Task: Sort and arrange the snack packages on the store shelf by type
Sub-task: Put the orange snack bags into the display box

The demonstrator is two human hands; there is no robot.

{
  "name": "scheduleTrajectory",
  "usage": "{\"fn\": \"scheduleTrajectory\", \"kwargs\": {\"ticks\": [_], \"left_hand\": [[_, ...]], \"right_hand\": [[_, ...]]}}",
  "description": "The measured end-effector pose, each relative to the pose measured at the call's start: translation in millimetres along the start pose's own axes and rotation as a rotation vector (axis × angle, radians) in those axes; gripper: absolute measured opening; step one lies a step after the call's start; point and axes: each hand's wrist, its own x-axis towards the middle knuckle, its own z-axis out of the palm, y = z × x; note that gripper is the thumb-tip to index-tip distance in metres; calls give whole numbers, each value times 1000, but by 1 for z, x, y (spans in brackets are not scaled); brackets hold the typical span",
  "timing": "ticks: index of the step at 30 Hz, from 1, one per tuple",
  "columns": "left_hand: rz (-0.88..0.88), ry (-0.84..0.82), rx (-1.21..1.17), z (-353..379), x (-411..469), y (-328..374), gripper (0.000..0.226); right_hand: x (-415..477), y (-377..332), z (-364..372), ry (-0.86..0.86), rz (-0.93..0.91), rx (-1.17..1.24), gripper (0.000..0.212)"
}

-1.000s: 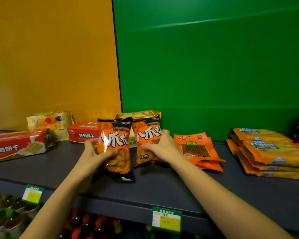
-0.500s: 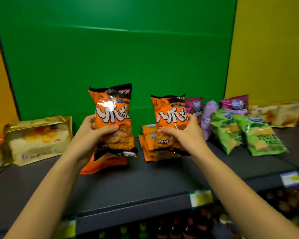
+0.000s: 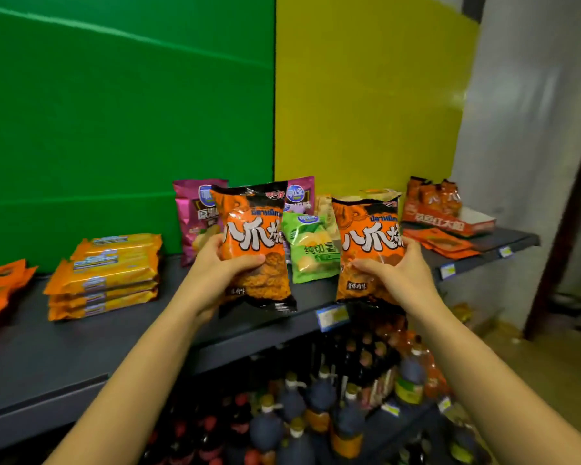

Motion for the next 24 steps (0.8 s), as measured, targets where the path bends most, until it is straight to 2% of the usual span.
{"fn": "scheduleTrajectory", "kwargs": {"ticks": [12,18,24], "left_hand": [[-15,-119,-65,204,42,-57,64],[-29,-196,-75,295,85,-82,69],[-45,-176,-126,378,146,-91,70]], "right_hand": [[70,101,-170,180,106,-71,84],[126,141,-224,241,156,-49,83],[213,166,-266,249,165,-80,82]]}}
